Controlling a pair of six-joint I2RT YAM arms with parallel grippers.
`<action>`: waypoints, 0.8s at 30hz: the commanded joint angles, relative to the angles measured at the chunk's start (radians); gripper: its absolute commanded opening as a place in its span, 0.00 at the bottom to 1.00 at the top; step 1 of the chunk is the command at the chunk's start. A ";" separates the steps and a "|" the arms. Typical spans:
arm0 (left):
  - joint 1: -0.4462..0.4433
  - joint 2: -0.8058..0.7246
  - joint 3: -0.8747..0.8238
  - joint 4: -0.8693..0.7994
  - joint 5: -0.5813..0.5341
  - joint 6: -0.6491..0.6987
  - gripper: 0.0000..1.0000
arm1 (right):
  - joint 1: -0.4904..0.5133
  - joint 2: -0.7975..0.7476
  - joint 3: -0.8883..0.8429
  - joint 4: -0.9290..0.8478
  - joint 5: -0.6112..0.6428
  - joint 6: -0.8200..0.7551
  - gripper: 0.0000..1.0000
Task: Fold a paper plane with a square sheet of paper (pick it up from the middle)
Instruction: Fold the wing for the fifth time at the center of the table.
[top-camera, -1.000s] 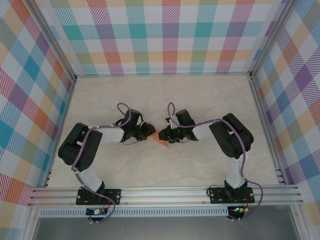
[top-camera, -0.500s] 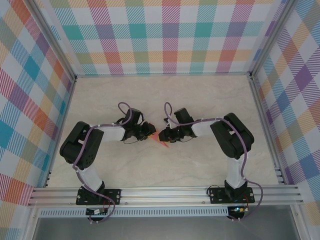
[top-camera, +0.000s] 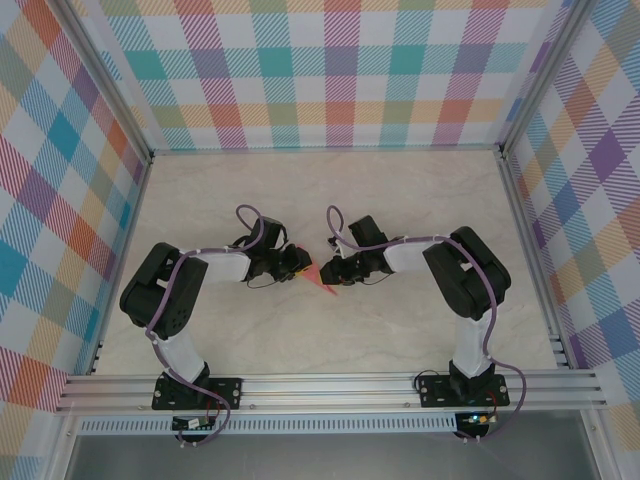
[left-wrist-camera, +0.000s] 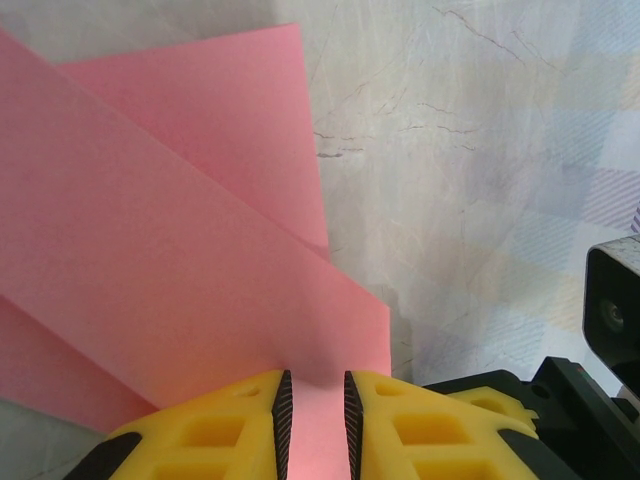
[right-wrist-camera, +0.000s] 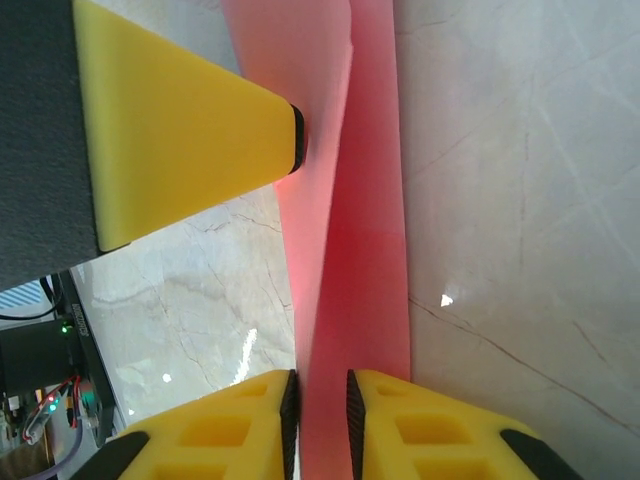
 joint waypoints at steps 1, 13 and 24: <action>-0.008 0.004 0.021 -0.020 -0.009 0.018 0.23 | -0.005 0.009 0.028 -0.028 -0.010 -0.039 0.20; -0.006 -0.047 0.012 -0.014 0.009 0.053 0.25 | -0.026 0.038 0.022 0.078 -0.142 0.033 0.03; -0.006 -0.102 -0.082 0.124 0.065 0.045 0.31 | -0.054 0.079 0.020 0.147 -0.213 0.134 0.02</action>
